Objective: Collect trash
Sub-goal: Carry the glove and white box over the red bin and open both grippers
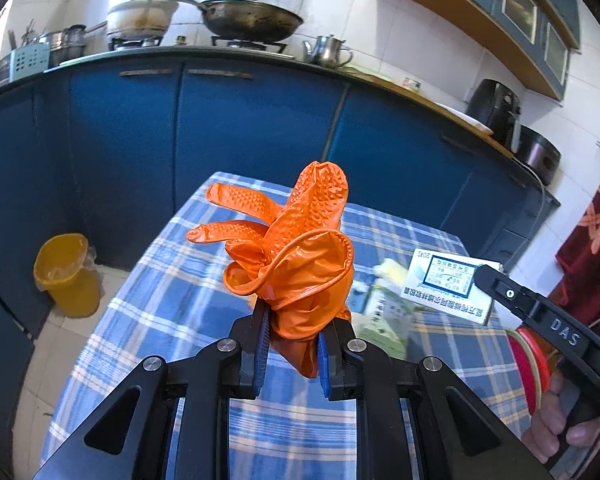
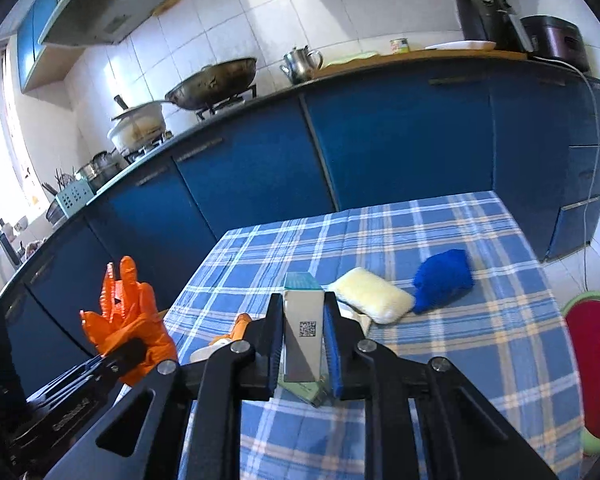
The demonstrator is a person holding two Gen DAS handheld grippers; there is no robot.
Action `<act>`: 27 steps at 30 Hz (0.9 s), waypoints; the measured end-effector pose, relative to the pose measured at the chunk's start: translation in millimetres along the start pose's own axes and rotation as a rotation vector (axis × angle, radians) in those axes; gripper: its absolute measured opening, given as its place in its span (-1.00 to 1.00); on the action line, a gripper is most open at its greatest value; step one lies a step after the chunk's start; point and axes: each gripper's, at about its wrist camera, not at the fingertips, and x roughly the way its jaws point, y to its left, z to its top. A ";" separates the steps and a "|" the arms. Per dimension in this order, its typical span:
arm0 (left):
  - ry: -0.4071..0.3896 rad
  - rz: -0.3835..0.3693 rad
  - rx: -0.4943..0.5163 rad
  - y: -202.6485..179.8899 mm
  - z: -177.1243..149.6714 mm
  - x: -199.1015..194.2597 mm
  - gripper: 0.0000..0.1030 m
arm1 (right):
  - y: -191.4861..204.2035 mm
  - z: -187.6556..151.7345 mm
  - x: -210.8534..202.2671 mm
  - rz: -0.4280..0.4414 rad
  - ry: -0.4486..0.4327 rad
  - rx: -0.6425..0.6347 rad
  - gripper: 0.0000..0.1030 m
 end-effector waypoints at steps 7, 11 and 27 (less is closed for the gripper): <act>0.009 -0.065 0.046 -32.9 -4.4 -4.7 -0.61 | -22.9 -1.9 -42.4 -0.035 -0.051 0.037 -0.59; 0.015 -0.107 0.080 -54.8 -5.4 -6.9 -0.61 | -39.9 -4.5 -68.4 -0.064 -0.085 0.061 -0.59; 0.064 -0.250 0.193 -136.8 -12.1 -3.8 -0.61 | -102.1 -15.0 -136.4 -0.181 -0.169 0.152 -0.59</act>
